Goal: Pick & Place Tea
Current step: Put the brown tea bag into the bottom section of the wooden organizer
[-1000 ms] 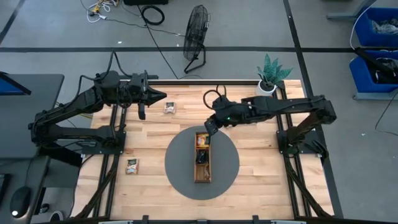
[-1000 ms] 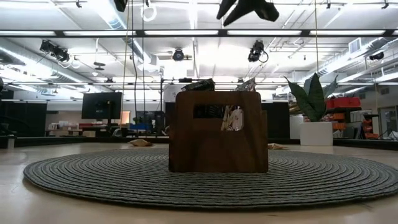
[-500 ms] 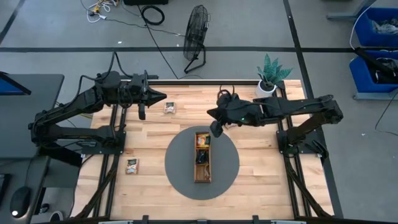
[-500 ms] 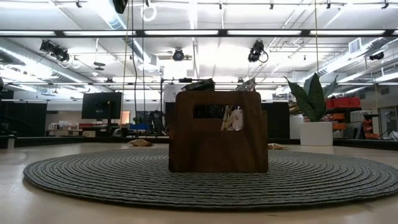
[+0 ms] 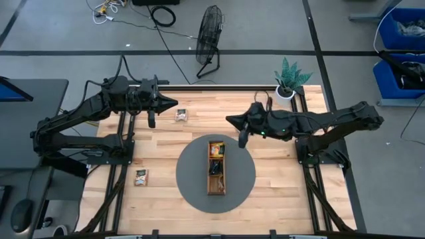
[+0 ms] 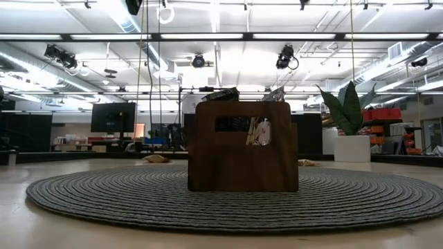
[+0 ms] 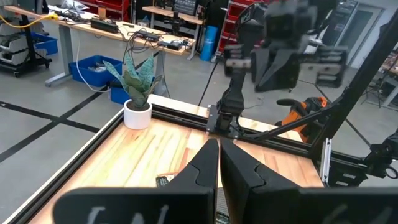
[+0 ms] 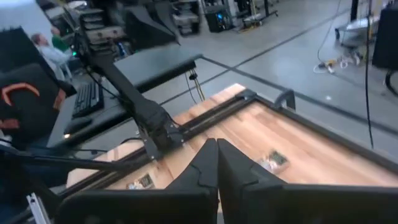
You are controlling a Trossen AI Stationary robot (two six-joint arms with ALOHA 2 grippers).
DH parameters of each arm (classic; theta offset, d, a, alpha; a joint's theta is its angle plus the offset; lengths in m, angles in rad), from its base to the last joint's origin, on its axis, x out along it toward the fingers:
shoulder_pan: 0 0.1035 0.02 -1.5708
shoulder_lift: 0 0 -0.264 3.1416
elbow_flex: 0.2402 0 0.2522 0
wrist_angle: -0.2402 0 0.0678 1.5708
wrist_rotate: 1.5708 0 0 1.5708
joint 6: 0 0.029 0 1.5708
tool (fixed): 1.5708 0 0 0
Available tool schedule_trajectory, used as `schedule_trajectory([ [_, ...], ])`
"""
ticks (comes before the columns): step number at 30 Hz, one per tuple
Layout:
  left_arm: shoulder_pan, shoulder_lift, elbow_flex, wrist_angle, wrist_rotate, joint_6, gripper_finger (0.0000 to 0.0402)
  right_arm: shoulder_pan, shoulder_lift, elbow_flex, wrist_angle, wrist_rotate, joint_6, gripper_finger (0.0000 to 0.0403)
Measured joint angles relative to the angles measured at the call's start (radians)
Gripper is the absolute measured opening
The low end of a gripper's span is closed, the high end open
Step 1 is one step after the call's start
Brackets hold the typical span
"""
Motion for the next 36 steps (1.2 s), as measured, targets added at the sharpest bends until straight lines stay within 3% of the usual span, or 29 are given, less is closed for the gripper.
schedule_trajectory([
  [9, 0.0, 0.0, 0.0, 0.0, -0.016, -0.019, 0.0016, -0.021, -0.238, -0.358, 0.076, 0.025, 0.183, 0.0],
  [17, 0.005, 0.0, 0.0, 0.007, -0.054, -0.035, 0.0016, -0.034, -0.407, -0.666, 0.175, 0.026, 0.481, 0.0],
  [28, 0.005, 0.0, 0.0, 0.009, -0.066, -0.048, 0.0016, -0.034, -0.476, -0.912, 0.215, 0.033, 0.83, 0.0],
  [36, 0.005, 0.0, 0.0, 0.009, -0.072, -0.049, 0.0016, -0.034, -0.475, -1.057, 0.222, 0.017, 1.286, 0.0],
])
